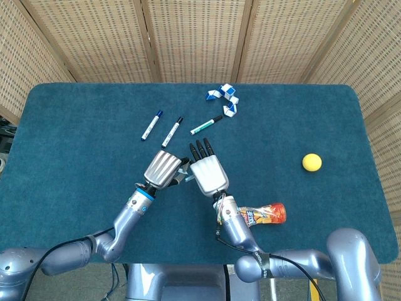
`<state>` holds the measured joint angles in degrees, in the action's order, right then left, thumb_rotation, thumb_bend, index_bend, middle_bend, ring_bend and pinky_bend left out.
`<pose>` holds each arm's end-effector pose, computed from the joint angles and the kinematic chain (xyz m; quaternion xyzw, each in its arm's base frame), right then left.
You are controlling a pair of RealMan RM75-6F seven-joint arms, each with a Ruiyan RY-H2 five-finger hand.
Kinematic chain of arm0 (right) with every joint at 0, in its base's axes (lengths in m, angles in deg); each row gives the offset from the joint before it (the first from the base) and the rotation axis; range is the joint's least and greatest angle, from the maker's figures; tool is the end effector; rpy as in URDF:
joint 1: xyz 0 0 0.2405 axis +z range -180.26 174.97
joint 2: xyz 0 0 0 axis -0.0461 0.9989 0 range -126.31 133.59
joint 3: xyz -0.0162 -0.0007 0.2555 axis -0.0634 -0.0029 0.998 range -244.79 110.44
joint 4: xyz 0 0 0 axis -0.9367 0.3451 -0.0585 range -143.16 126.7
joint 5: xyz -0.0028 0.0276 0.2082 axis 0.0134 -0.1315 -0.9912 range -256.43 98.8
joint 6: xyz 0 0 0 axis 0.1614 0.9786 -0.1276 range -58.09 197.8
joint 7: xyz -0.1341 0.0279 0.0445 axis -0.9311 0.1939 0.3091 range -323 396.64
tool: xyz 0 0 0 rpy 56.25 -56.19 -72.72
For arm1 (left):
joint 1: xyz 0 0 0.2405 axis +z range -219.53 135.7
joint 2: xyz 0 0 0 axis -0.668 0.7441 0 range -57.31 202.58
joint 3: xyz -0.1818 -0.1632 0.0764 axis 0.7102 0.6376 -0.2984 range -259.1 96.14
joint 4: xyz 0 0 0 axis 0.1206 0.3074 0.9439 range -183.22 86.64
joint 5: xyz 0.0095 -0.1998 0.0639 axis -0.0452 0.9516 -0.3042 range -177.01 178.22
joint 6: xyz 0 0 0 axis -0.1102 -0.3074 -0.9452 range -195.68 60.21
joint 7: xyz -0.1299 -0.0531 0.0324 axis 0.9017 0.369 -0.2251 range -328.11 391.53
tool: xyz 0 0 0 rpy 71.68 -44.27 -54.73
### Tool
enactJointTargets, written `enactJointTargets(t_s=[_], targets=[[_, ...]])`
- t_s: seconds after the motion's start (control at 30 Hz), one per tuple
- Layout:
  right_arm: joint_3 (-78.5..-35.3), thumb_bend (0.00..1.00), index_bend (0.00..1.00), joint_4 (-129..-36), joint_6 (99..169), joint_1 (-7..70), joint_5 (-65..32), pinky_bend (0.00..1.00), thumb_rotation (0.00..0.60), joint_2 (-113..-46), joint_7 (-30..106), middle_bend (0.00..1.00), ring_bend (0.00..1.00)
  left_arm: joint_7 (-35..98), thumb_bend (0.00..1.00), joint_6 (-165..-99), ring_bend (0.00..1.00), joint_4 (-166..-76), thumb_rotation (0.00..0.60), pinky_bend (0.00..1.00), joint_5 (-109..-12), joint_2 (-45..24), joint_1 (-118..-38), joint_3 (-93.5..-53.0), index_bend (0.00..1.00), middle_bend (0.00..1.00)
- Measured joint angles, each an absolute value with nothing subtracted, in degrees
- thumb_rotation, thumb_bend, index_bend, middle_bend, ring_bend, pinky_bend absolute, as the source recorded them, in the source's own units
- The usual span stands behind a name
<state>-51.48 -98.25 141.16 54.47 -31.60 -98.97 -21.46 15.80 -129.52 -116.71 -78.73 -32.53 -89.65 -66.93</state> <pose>-0.0195 -0.3354 -0.0499 0.7591 -0.2299 0.3533 0.4960 -0.0739 0.3542 -0.0622 -0.7378 -0.2657 -0.4831 0.3895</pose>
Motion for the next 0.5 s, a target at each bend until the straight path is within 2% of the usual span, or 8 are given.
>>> enactJointTargets(t_s=[0.23, 0.5], targets=[[-51.70, 0.72, 0.67, -98.16, 141.10, 54.24, -31.55, 0.00, 0.600, -98.64, -21.17, 0.11, 0.00, 15.99, 0.75, -129.70, 1.00, -115.91, 0.600, 1.00, -78.48, -32.90, -89.85, -67.19, 0.71, 1.00], [-51.95, 0.72, 0.67, -97.93, 141.00, 53.88, -31.24, 0.00, 0.600, -97.97, -20.70, 0.11, 0.00, 17.34, 0.82, -130.36, 1.00, -113.60, 0.600, 1.00, -78.66, -32.32, -89.11, -68.11, 0.71, 1.00]])
